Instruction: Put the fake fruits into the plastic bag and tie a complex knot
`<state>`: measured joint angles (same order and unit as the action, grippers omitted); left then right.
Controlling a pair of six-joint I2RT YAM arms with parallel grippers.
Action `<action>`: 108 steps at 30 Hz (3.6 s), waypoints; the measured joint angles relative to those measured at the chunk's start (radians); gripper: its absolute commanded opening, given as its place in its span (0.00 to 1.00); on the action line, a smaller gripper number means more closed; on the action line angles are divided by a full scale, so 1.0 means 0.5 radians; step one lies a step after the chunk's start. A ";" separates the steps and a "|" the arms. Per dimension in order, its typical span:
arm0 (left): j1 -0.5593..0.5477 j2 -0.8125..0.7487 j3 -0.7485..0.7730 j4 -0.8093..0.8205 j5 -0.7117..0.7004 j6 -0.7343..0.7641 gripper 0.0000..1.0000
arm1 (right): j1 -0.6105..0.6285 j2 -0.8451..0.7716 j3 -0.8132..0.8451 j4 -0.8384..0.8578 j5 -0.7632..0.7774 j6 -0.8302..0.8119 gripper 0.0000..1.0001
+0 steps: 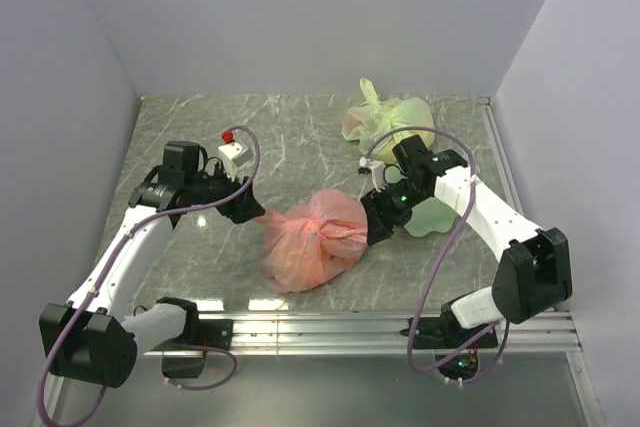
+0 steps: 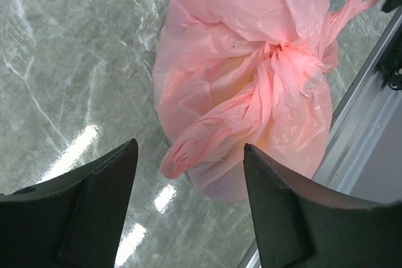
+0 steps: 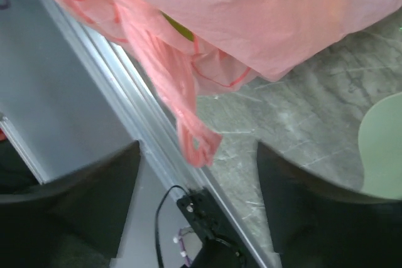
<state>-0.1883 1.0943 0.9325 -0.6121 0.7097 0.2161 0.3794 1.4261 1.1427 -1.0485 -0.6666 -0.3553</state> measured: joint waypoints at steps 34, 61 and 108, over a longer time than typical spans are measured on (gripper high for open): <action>-0.235 0.071 -0.024 -0.050 -0.277 0.198 0.72 | 0.202 -0.143 -0.301 0.518 0.405 0.349 0.45; -0.350 0.408 -0.195 0.528 -0.520 0.209 0.01 | 0.304 -0.098 -0.312 0.602 0.646 0.213 0.00; 0.463 0.017 -0.224 -0.101 -0.366 0.279 0.00 | 0.073 -0.530 -0.572 0.973 0.779 -0.334 0.00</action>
<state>0.0433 1.1027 0.8204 -0.6624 0.5266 0.3557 0.4160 1.1610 0.8566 -0.5621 -0.2771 -0.5224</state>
